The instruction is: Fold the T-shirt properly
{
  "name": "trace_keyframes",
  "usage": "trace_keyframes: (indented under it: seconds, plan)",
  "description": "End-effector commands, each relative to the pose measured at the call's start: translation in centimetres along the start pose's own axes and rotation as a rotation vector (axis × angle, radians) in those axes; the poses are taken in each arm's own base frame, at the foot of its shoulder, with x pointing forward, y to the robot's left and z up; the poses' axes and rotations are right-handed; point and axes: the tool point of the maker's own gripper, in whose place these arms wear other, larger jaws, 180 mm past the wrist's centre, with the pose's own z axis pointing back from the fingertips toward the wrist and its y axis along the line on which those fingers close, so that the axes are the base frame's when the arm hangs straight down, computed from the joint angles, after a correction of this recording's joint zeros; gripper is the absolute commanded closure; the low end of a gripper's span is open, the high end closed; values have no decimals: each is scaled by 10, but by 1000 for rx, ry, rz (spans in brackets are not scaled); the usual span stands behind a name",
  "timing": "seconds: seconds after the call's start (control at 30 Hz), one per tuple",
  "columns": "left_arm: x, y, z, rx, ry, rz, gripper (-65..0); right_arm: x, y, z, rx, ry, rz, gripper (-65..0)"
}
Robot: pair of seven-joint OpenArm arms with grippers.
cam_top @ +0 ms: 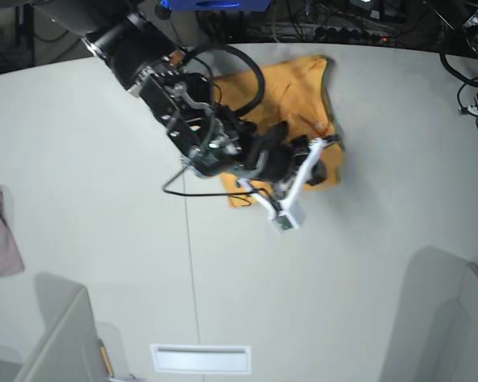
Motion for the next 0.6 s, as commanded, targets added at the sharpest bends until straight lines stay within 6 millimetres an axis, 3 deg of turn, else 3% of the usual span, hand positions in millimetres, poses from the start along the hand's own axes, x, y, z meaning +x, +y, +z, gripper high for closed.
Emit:
trace_keyframes:
  seconds: [0.0, 0.1, 0.2, 0.33, 0.43, 0.57]
  plan:
    - [17, 5, 6, 8, -47, -26, 0, 10, -3, 12, 1, -47, -26, 0]
    - [16, 6, 6, 8, -44, -25, 0, -20, -36, 29, -78, 5, -168, 0]
    - [17, 5, 6, 7, -47, -25, 0, -52, -50, 31, -118, 67, -213, 0]
    - [18, 4, 6, 7, -50, -25, 0, -77, -42, 27, -104, 124, -234, 0]
    - [18, 4, 7, 8, -51, -27, 0, -88, -29, 14, -82, 145, -208, 0]
    - [18, 5, 7, 9, -50, -30, 0, -92, -32, -2, -97, 147, -180, 0]
